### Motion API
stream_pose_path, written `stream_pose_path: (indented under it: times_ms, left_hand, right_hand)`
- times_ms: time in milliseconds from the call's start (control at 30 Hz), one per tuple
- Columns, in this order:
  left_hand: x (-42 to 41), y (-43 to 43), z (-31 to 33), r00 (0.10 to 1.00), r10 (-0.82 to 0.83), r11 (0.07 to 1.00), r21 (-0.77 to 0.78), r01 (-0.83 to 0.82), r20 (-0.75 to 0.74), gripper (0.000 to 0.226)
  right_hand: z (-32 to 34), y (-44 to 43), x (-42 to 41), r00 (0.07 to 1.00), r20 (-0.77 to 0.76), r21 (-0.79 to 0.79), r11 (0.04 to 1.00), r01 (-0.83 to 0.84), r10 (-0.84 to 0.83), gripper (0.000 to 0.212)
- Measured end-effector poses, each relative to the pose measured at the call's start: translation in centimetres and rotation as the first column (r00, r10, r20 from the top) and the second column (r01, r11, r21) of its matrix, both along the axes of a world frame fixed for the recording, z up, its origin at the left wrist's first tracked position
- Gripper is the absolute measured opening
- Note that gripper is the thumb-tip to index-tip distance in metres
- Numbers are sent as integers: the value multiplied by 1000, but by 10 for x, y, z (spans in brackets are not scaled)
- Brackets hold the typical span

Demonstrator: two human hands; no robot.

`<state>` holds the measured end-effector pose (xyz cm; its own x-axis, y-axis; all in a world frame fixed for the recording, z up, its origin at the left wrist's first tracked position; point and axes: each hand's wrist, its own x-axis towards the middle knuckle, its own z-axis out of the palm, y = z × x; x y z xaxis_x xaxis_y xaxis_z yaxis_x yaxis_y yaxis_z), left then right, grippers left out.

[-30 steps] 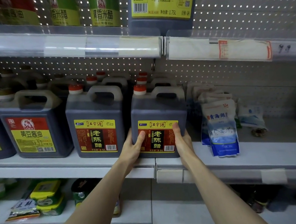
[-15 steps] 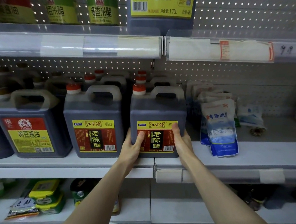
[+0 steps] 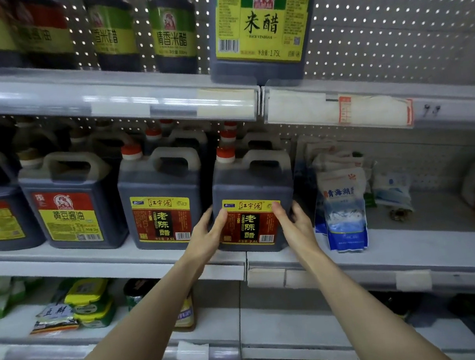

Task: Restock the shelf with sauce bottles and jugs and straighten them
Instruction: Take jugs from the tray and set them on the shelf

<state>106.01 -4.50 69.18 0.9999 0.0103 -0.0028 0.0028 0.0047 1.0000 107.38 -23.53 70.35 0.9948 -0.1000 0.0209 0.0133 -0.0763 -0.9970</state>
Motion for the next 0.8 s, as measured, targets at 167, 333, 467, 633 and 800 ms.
stream_pose_path:
  times_ms: [167,333,467,633,800]
  left_hand:
    - [-34,14,36,1000,-4,997,75,3,24,77]
    - [-90,50,77,988,35,984,168,-60,149,56]
    - [-156,104,122,962,58,975,191,-112,268,43]
    - [-245,190,167,908,141,957,182,-227,394,47]
    - [-329,282,203,825,297,904,135,-405,481,41]
  right_hand:
    - [39,9,-38,996,84,-29,999,23,-21,79]
    - [81,38,-89,975,219,-112,992,52,-26,71]
    - [118,96,-138,942,330,-120,993,-19,58,62]
    - [156,191,-199,888,417,-105,981,-165,194,53]
    - [191,301,-250,805,483,-97,935,-341,344,43]
